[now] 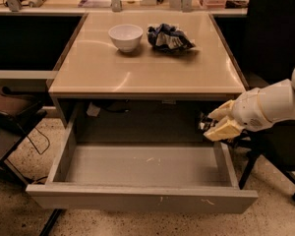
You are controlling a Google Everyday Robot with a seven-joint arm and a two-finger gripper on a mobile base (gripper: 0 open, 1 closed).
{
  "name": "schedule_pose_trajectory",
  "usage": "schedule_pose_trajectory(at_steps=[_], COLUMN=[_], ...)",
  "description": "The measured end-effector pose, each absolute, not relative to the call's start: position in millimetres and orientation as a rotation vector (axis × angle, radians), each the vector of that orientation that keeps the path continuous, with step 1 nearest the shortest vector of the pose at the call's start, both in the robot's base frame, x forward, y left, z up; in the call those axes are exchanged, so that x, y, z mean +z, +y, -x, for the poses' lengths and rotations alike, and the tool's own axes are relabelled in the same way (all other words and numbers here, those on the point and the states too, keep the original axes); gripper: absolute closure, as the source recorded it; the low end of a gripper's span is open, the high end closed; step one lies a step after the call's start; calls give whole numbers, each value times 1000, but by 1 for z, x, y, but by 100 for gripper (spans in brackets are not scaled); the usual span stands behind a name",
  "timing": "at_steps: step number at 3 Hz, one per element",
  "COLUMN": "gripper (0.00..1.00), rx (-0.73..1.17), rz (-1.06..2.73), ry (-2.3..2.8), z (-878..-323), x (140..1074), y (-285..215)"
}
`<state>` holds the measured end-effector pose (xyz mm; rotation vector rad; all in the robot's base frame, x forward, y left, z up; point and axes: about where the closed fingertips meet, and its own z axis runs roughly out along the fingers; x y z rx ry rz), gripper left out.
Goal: Place rxbar chocolate into top drawer
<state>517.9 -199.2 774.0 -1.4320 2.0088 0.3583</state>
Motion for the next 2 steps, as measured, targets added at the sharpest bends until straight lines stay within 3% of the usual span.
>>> schedule_pose_trajectory(at_steps=[2], gripper=[100], rx=[321], rz=[1411], ry=[2022], z=[-523], x=[761], y=[-196])
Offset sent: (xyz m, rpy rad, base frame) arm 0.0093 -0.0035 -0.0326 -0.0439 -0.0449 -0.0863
